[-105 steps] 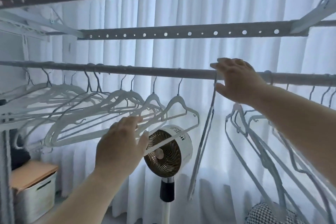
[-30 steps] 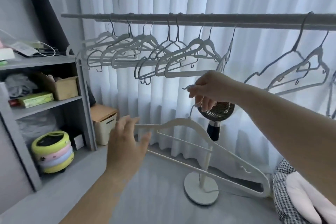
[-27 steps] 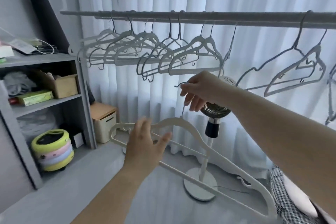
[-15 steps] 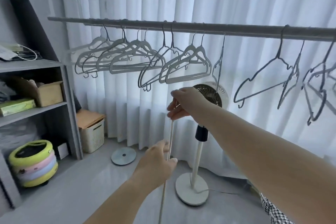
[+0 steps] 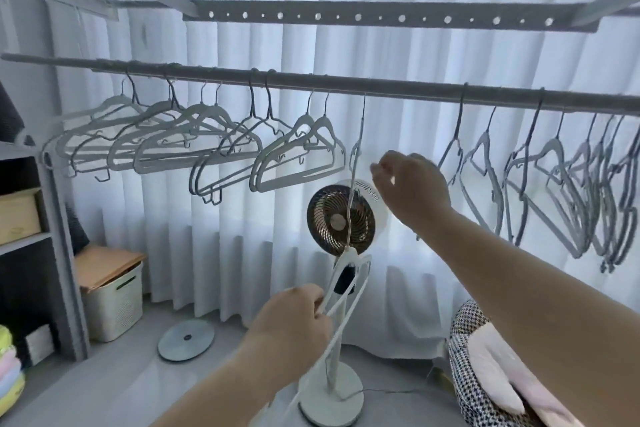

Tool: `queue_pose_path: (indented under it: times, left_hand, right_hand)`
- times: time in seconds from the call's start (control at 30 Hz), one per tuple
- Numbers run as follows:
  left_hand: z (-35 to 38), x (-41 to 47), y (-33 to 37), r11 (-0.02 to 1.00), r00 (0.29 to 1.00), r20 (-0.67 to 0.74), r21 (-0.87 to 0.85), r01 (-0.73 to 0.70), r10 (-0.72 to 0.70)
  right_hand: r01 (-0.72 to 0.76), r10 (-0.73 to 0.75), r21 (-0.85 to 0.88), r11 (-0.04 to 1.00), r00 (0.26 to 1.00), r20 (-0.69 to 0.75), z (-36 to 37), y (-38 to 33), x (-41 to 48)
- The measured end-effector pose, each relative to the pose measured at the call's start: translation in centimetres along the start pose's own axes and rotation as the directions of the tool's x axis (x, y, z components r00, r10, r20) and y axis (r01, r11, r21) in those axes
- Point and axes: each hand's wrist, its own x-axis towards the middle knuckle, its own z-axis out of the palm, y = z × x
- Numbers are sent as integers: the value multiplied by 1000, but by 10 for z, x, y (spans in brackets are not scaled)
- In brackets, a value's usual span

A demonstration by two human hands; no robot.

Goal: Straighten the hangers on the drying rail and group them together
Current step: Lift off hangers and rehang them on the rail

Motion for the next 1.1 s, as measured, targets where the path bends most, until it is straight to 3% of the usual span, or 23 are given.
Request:
queue_pose_path:
  times: [0.03,0.1,0.2,0.37,0.67,0.87,1.1]
  left_hand:
    - [0,6,5,1000,1000,3,-20,3,-3]
    - [0,20,16,999,1000,8,-53,-11,11]
    - [-1,45,35,996,998,-9,-53,-66,66]
    - [0,86,71,994,994,-54,-50,-101,98]
    - [-7,153,143,983,951,-251,3,-184,178]
    - [-20,195,172,980,931,-335,-79,-182,146]
    - [-15,230,192,990,942,-321,-65,-127,100]
  right_hand:
    - [77,-66,-173,982,996,65,-2,11,4]
    - [124,-52,-328,937,974,221,-5,33,12]
    - [112,29,-396,911,942,333,-9,57,26]
    - [251,18,-443,861,855,519,-14,90,46]
    - [154,-80,-390,908,977,199,-61,155,124]
    - [106,-28,-402,910,980,196,-61,185,161]
    - [189,-122,-438,879,977,176,-47,198,166]
